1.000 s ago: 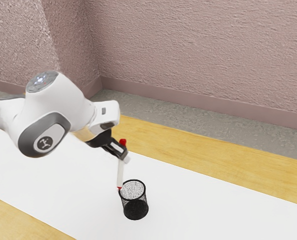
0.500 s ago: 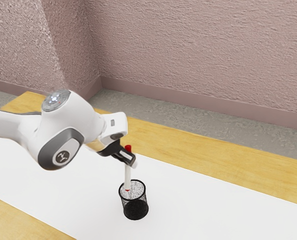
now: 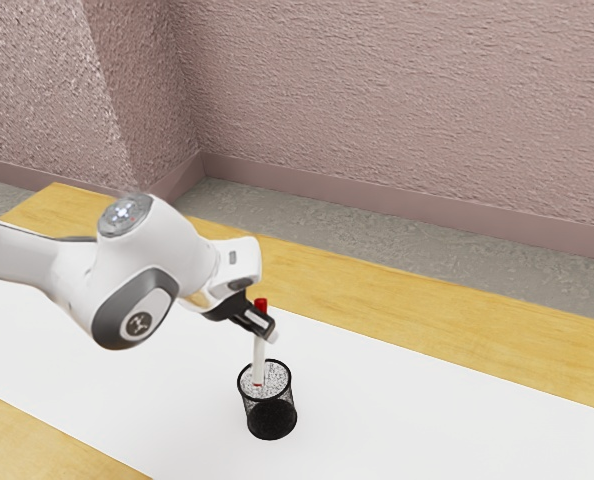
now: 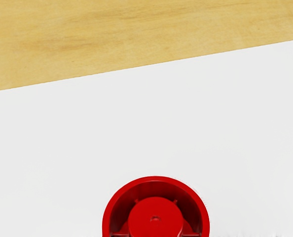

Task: Put the marker into the pen holder.

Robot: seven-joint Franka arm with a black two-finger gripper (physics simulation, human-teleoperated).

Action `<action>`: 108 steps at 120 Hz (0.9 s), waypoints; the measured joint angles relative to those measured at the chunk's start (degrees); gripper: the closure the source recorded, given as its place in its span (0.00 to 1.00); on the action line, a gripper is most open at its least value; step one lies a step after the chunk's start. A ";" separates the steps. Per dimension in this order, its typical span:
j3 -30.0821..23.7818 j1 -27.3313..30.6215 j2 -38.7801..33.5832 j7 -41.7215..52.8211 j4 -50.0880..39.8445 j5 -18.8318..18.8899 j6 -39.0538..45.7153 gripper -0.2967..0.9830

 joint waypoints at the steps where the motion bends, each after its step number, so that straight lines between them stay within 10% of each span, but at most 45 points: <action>1: 0.00 0.00 0.09 0.04 0.00 -0.01 0.05 0.81; 30: -0.02 0.02 1.80 0.95 -0.07 -0.28 1.13 0.81; 67: 0.00 -0.09 1.49 2.05 2.04 0.50 -0.38 0.39; 88: 0.16 6.18 0.74 0.96 42.54 5.74 -37.74 0.30; 108: 1.63 10.61 2.20 0.65 49.44 8.23 -59.21 0.26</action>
